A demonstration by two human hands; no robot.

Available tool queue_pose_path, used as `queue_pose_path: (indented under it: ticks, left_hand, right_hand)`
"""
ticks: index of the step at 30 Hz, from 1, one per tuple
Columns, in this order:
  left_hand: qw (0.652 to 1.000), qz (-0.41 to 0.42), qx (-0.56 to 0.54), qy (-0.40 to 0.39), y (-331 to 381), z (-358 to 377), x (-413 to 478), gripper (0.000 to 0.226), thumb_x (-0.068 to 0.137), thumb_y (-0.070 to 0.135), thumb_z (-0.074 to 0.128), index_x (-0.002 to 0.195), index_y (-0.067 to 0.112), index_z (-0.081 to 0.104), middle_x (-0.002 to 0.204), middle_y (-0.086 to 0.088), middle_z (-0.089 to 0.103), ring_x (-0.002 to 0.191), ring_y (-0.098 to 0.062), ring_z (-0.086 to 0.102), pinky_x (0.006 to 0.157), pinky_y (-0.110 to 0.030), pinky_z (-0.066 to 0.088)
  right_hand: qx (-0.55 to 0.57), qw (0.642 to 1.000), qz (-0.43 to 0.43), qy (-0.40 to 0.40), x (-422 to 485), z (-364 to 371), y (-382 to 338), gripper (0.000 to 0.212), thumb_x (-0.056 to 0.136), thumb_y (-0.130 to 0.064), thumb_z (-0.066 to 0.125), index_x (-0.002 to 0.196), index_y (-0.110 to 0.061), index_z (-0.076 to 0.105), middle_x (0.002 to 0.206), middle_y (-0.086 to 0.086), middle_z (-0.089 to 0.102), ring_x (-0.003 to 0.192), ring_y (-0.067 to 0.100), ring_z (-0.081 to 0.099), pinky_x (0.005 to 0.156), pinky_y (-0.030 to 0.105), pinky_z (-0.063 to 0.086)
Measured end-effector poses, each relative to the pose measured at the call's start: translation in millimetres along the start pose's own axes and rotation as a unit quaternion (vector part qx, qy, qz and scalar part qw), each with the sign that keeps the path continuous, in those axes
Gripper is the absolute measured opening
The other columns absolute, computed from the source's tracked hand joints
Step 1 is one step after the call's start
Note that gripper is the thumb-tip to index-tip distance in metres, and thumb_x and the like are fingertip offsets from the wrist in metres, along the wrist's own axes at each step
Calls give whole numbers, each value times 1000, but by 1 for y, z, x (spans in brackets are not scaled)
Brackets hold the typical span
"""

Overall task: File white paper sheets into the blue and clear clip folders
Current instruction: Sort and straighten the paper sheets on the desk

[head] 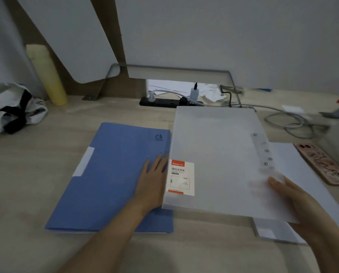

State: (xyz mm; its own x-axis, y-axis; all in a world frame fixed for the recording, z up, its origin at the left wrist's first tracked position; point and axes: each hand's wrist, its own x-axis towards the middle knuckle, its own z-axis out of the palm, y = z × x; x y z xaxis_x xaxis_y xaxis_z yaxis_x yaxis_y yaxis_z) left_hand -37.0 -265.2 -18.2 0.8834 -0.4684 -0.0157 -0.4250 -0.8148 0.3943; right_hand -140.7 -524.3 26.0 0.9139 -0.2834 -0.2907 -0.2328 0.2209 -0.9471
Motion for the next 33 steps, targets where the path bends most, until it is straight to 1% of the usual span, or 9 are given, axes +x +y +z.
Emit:
queue_pose_path:
  ticks: [5, 10, 15, 18, 22, 25, 27, 30, 33]
  left_hand:
    - [995, -25, 92, 16, -71, -2, -1, 89, 65, 62, -5, 146, 35, 19, 159, 9, -4, 145, -7, -11, 118, -35, -10]
    - [995, -48, 83, 22, -126, -22, -20, 88, 66, 63, -3, 146, 36, 20, 152, 19, -6, 135, 4, -14, 117, -31, -10]
    - [996, -61, 54, 43, -150, -36, -35, 87, 67, 66, 6, 144, 33, 28, 157, 11, 6, 137, 3, -7, 118, -30, -7]
    - [996, -79, 6, 48, -138, -37, -34, 82, 72, 64, 21, 144, 27, 32, 157, 7, 12, 141, -1, 0, 117, -28, -3]
    - [979, -90, -180, 29, -87, -26, -33, 55, 94, 36, 47, 145, 27, 28, 153, 15, 19, 143, -10, 20, 116, -29, 18]
    - [959, -121, -254, -29, -53, -18, -31, 59, 97, 31, 42, 148, 30, 14, 153, 20, 7, 118, -5, 45, 93, -21, 40]
    - [953, -140, -265, -35, -48, -15, -26, 62, 97, 30, 41, 149, 28, 8, 157, 16, -3, 104, -4, 48, 87, -22, 39]
    - [939, -147, -308, -38, -46, -15, -24, 62, 98, 27, 41, 150, 26, 7, 158, 16, -5, 106, -7, 48, 91, -23, 38]
    - [929, -149, -337, -32, -42, -18, -30, 61, 98, 25, 40, 150, 28, 9, 157, 17, -1, 112, -4, 43, 91, -22, 37]
  right_hand:
    - [-35, 999, 21, 1, -3, 9, 9, 24, 94, -16, 43, 108, -14, 62, 84, 13, 76, 69, 23, 73, 59, 31, 58]
    - [-90, 995, 43, -4, -4, 34, 22, 21, 92, -13, 48, 103, -9, 64, 82, 15, 76, 68, 24, 73, 58, 31, 58]
    - [-167, 984, 55, -4, 0, 50, 35, 22, 92, -14, 51, 102, -2, 66, 85, 16, 75, 68, 24, 72, 59, 29, 56]
    - [-217, 974, 51, 42, 1, 57, 40, 29, 92, -20, 53, 116, -4, 57, 100, 14, 70, 81, 26, 68, 70, 34, 52]
    - [-326, 941, 34, 85, 0, 66, 44, 43, 90, -25, 54, 130, -11, 47, 124, 12, 56, 109, 30, 57, 95, 44, 46]
    - [-398, 913, 14, 88, -5, 72, 45, 28, 89, -24, 54, 107, -4, 57, 115, 17, 57, 95, 30, 58, 82, 39, 47]
    - [-410, 907, 10, 96, -9, 74, 44, 26, 90, -23, 53, 105, -1, 55, 114, 14, 49, 88, 27, 52, 74, 33, 41]
    - [-420, 903, -6, 96, -10, 75, 44, 34, 92, -24, 51, 120, -3, 50, 123, 11, 42, 93, 22, 45, 78, 28, 34]
    - [-393, 915, -32, 86, -17, 72, 37, 35, 92, -29, 50, 119, -6, 54, 123, 10, 54, 99, 23, 53, 81, 32, 41]
